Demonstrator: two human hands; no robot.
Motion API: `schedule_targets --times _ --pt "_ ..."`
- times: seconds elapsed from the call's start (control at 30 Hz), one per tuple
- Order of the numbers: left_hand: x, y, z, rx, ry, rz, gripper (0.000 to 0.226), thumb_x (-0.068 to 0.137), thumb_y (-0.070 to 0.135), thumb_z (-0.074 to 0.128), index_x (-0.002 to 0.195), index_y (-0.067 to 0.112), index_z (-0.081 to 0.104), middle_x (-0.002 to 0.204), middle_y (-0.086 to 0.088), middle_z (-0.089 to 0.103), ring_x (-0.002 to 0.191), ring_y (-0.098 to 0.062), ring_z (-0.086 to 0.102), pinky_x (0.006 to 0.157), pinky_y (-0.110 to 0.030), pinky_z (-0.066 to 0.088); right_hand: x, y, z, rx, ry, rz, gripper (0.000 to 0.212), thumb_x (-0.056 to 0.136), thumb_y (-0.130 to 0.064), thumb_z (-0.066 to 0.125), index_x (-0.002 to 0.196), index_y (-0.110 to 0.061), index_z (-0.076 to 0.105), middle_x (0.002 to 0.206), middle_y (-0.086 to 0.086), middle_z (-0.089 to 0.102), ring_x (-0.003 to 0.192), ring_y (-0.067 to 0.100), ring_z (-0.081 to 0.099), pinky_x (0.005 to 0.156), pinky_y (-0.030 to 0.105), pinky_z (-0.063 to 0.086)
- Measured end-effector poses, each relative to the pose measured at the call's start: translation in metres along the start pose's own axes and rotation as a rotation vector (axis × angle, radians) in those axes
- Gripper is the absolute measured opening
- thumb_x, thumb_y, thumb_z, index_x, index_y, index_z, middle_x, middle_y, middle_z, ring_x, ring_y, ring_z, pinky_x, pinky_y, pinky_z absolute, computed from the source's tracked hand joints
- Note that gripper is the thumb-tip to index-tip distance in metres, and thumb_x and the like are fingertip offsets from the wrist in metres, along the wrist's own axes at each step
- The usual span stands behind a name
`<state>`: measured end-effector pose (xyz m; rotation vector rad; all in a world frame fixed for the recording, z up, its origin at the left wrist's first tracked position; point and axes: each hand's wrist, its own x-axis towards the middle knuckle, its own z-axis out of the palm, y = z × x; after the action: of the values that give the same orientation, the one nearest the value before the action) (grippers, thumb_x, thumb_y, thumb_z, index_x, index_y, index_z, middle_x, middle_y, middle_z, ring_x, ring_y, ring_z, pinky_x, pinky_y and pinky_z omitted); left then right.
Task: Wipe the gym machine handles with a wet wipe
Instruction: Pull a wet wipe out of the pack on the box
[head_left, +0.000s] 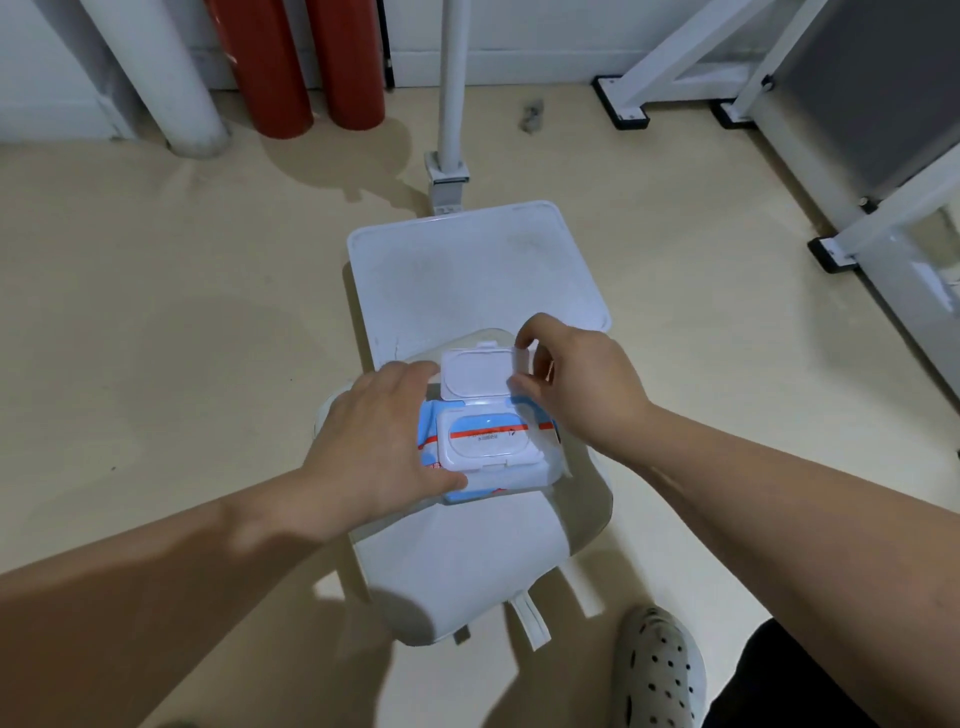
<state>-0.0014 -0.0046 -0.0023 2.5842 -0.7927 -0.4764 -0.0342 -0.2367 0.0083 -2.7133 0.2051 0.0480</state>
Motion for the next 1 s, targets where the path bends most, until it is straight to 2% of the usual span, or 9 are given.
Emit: schedule_targets --times 0.07,0.13,0.27,0.37,0.43,0.5,0.63,0.8,1.0 --pt "-0.002 -0.003 -0.001 0.061 0.094 0.079 0.1 0.056 0.073 0.073 0.139 0.026 0.041 0.133 -0.002 0.051 0.117 -0.025 0.052 0.098 -0.042 0.045 -0.001 0.005 0.002 0.034 -0.06 -0.01 0.031 0.09 -0.028 0.074 0.119 -0.026 0.064 0.098 -0.01 0.073 0.089 0.017 0.068 0.077 0.035 0.055" --pt "-0.002 -0.007 0.003 0.108 0.141 0.213 0.087 0.062 0.077 0.061 0.132 0.026 0.05 0.128 -0.004 0.053 0.112 -0.027 0.054 0.094 -0.043 0.047 -0.002 0.01 0.0 0.052 -0.126 -0.022 0.03 0.091 -0.028 0.073 0.121 -0.028 0.068 0.11 -0.009 0.074 0.097 0.014 0.07 0.081 0.033 0.055" --pt "0.001 -0.008 0.013 0.092 0.199 0.401 0.043 0.088 0.054 0.052 0.109 0.024 0.075 0.101 -0.002 0.062 0.087 -0.029 0.058 0.077 -0.044 0.052 -0.002 0.016 -0.008 0.018 -0.173 -0.116 0.026 0.089 -0.025 0.076 0.114 -0.028 0.076 0.106 -0.005 0.062 0.083 0.015 0.06 0.076 0.035 0.053" --pt "0.012 0.0 0.015 0.122 0.218 0.465 0.038 0.089 0.044 0.048 0.106 0.027 0.078 0.086 0.0 0.061 0.073 -0.027 0.055 0.066 -0.04 0.05 -0.004 0.019 -0.012 0.022 -0.215 -0.165 0.035 0.085 -0.026 0.081 0.12 -0.025 0.075 0.106 -0.005 0.058 0.086 0.012 0.053 0.078 0.035 0.051" --pt "0.021 0.01 0.014 0.136 0.198 0.501 0.035 0.089 0.04 0.049 0.107 0.032 0.077 0.08 0.001 0.059 0.069 -0.023 0.047 0.062 -0.037 0.046 -0.009 0.023 -0.011 0.045 -0.257 -0.191 0.04 0.084 -0.026 0.082 0.124 -0.024 0.073 0.113 -0.004 0.062 0.092 0.009 0.053 0.082 0.034 0.05" --pt "0.029 0.02 0.017 0.168 0.166 0.556 0.03 0.087 0.034 0.054 0.106 0.034 0.077 0.076 0.0 0.055 0.067 -0.02 0.036 0.058 -0.034 0.04 -0.015 0.028 -0.008 0.086 -0.281 -0.178 0.045 0.085 -0.028 0.081 0.129 -0.025 0.07 0.12 -0.005 0.063 0.097 0.008 0.053 0.082 0.026 0.045" --pt "0.038 0.032 0.021 0.29 0.135 0.65 0.015 0.082 0.019 0.067 0.087 0.03 0.075 0.07 0.004 0.037 0.065 -0.019 0.03 0.056 -0.031 0.026 -0.022 0.035 -0.004 0.134 -0.309 -0.16 0.053 0.086 -0.027 0.08 0.137 -0.026 0.064 0.13 -0.004 0.062 0.112 0.013 0.055 0.081 0.01 0.035" --pt "0.046 0.042 0.015 0.407 0.106 0.73 0.026 0.062 0.006 0.081 0.058 0.023 0.062 0.068 0.006 0.025 0.064 -0.019 0.027 0.055 -0.032 0.023 -0.022 0.034 -0.009 0.105 -0.337 -0.199 0.054 0.086 -0.024 0.079 0.137 -0.03 0.063 0.132 -0.002 0.062 0.119 0.023 0.056 0.097 0.039 0.047" --pt "0.052 0.048 0.012 0.529 0.069 0.797 0.035 0.056 0.004 0.083 0.051 0.023 0.054 0.064 0.006 0.023 0.064 -0.019 0.024 0.055 -0.033 0.019 -0.022 0.038 -0.007 0.149 -0.333 -0.15 0.06 0.086 -0.027 0.081 0.142 -0.029 0.059 0.129 0.002 0.063 0.117 0.022 0.056 0.097 0.038 0.045"
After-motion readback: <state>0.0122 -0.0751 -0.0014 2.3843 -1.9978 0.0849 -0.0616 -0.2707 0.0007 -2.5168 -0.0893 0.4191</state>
